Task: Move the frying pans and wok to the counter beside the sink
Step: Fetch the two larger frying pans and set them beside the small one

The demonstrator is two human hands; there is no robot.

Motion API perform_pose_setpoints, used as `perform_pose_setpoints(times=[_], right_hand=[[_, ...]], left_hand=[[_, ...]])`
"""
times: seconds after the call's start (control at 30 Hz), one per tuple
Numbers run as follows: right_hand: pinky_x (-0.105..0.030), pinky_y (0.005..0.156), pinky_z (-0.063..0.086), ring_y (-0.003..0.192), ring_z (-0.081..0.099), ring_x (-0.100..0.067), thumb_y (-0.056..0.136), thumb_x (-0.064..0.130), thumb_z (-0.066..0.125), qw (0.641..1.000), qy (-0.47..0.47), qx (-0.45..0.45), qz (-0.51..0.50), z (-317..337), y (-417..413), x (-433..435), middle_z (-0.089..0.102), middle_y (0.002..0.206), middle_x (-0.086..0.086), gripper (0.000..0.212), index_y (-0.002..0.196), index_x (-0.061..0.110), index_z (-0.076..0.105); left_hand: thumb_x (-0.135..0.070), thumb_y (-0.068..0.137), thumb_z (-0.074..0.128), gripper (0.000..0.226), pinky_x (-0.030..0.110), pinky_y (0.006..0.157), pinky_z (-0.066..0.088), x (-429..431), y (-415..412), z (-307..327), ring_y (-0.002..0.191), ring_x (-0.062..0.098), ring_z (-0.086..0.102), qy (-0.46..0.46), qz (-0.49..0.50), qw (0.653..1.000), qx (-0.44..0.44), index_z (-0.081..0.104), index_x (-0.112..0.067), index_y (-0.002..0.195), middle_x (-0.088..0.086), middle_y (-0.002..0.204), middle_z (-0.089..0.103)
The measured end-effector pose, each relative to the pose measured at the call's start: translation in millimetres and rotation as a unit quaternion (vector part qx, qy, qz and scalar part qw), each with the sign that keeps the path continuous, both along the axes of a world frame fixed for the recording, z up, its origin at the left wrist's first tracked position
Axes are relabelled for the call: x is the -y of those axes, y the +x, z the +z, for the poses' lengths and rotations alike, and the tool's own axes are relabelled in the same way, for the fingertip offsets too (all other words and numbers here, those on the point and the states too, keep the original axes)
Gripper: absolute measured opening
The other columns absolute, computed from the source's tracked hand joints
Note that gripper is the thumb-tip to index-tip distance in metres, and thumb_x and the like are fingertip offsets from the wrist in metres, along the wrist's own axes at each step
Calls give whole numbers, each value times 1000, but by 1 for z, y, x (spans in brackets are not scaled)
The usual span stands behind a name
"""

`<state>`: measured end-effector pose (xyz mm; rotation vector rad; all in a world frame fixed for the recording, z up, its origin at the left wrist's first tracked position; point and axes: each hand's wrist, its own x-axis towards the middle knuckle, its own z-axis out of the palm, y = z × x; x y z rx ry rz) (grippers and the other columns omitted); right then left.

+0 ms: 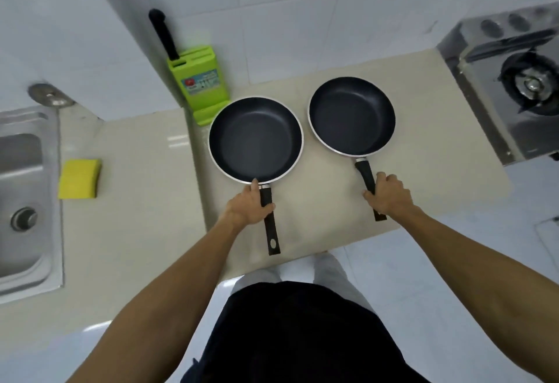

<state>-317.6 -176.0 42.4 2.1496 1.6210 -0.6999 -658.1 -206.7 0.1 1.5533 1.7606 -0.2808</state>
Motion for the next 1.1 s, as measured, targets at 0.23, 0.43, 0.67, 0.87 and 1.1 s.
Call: perform_pose_setpoints(times=[0.23,0.43,0.67,0.87,1.1], right_hand=[[-53,105,46,128,51,-43,95,44,62,999,-47,-13,11,-34,17,-41,48,139,-23,68,145,5,37],[-50,96,52,119,59,-44,96,39,62,995,-89,-40,20,-66,40,-35,55,133,-23,63,141,3,37],[-37,57,56,81,65,-28,97,29,64,969,-104,-192,-118,-83,56,-51,63,108,-16,43,127,10,40],[-43,58,63,60,72,-35,99,17,58,925,-100,-307,-202,-81,53,-39,68,78,-18,22,115,9,45],[-25,37,46,36,55,-17,102,39,54,897,12,-388,-213,-54,64,-39,58,60,-10,29,97,10,55]], left_hand=[[-49,98,55,85,50,107,42,41,12,-23,132,43,51,-48,106,993,-3,17,-2,156,25,149,47],[-46,93,65,83,45,97,50,66,43,-46,115,40,63,-49,266,960,73,27,-4,153,20,121,69],[-23,96,60,42,36,60,60,57,65,-63,62,26,73,-3,412,895,173,47,-5,132,12,93,70],[-43,103,53,41,39,41,58,56,85,-46,39,22,59,30,508,819,265,57,-2,102,15,66,63],[-46,106,42,50,28,32,45,41,118,-13,32,16,44,48,545,765,340,53,-3,83,4,49,50]])
